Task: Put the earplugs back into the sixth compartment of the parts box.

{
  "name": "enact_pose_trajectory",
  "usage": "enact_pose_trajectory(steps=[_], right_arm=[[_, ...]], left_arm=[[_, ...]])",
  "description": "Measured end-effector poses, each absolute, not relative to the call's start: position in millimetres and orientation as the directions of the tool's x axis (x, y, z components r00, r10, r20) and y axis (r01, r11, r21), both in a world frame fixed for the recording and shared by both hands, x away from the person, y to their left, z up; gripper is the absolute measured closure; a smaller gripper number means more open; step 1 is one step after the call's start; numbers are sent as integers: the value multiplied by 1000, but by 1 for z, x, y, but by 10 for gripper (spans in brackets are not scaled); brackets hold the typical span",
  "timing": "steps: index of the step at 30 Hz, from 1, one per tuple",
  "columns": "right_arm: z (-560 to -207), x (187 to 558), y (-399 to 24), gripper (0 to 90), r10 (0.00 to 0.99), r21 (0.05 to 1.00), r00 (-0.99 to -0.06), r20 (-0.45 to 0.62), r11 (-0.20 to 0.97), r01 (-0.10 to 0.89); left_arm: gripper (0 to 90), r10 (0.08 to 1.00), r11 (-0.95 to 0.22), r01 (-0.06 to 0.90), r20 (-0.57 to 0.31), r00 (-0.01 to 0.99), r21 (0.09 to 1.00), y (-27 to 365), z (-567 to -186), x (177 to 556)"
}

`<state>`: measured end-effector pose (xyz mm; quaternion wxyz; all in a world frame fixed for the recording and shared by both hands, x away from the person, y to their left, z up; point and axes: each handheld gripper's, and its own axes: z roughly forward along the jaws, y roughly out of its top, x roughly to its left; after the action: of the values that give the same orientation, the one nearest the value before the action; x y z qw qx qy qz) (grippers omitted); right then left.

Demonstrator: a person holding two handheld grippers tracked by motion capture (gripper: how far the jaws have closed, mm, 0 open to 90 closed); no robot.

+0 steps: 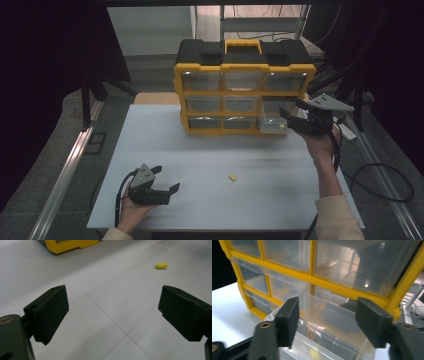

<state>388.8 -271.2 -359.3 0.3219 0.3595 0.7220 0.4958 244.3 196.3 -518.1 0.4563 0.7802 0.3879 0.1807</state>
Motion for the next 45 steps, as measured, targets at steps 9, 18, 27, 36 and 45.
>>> enact_pose_trajectory(steps=[9, 18, 27, 36, 45], right_arm=[[-356, 380, -266, 245, 791, 952, -609, -59, 227, 203], [-359, 360, -254, 224, 717, 942, -696, -39, 260, 214], [-363, 341, -249, 231, 683, 943, -730, -13, 250, 218], [-371, 330, -244, 232, 656, 931, -755, -2, 276, 237], [-378, 323, -228, 233, 616, 917, -788, -6, 317, 241]], left_arm=[[94, 771, -280, 437, -70, 633, 855, 197, -518, 244], [93, 769, -280, 436, -72, 635, 855, 197, -518, 244], [93, 768, -282, 437, -72, 636, 854, 197, -518, 244], [93, 769, -282, 436, -70, 635, 855, 198, -518, 244], [93, 768, -283, 435, -70, 636, 855, 197, -518, 244]])
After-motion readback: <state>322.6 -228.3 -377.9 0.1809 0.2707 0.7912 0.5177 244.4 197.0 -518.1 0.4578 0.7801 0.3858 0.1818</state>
